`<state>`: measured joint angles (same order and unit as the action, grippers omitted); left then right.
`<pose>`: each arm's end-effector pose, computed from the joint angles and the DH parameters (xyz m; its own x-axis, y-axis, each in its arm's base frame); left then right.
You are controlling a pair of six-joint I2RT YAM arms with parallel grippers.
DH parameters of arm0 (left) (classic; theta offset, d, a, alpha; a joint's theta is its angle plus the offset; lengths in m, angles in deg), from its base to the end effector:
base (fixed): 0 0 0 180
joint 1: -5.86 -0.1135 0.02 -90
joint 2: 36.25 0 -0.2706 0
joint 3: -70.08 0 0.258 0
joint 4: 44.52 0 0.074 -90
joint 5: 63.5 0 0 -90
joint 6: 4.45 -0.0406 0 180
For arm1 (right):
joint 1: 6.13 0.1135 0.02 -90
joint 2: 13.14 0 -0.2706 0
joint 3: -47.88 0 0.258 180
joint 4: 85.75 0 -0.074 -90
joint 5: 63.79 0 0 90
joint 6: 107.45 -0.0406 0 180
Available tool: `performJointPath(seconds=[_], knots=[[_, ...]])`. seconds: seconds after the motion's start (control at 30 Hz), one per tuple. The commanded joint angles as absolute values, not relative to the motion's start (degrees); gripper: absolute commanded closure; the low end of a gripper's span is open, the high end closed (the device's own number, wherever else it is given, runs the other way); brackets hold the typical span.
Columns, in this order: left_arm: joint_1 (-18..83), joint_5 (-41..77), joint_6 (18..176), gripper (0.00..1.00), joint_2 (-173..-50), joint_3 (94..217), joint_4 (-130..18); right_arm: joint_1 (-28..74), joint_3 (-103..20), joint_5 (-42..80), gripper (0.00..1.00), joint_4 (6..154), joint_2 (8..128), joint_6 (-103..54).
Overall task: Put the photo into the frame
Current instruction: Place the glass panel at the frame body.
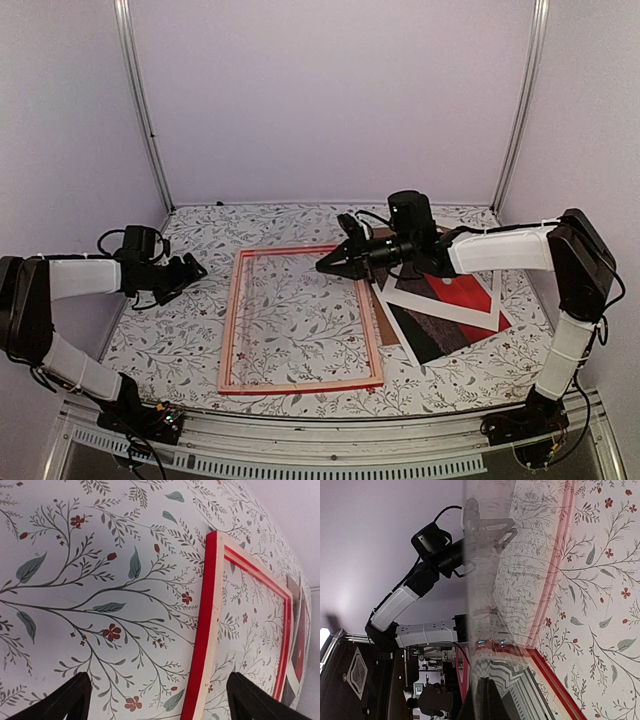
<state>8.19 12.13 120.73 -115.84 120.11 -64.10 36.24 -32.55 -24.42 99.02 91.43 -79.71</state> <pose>0.2690 -0.0210 0.1667 -0.7338 -0.5287 -0.4266 -0.2706 0.8034 -0.5303 0.2874 0.3046 0.2368 -0.9693 -0.1243 -0.2122 -0.2329 0.1872 0.9543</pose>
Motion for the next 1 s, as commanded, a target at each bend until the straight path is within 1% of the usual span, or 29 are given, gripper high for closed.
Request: performJointPath(seconds=[0.0, 0.13, 0.43, 0.7, 0.97], knots=[[7.6, 11.9, 120.5, 0.04, -115.1, 119.4, -62.6, 36.6, -31.6, -21.9, 1.0, 95.6, 93.0, -76.8], [7.6, 11.6, 120.5, 0.04, -115.3, 119.3, -62.5, 36.6, -32.5, -21.1, 1.0, 93.3, 93.0, -75.4], [7.6, 11.6, 120.9, 0.04, -115.3, 119.1, -61.8, 37.9, -45.0, -21.2, 1.0, 85.0, 92.7, -70.1], [7.6, 10.8, 121.2, 0.01, -115.7, 119.2, -60.6, 39.9, -54.6, -22.2, 1.0, 81.5, 94.7, -67.7], [5.3, 10.5, 122.2, 0.0, -111.6, 117.7, -59.7, 42.0, -62.0, -23.6, 1.0, 79.0, 98.4, -66.6]])
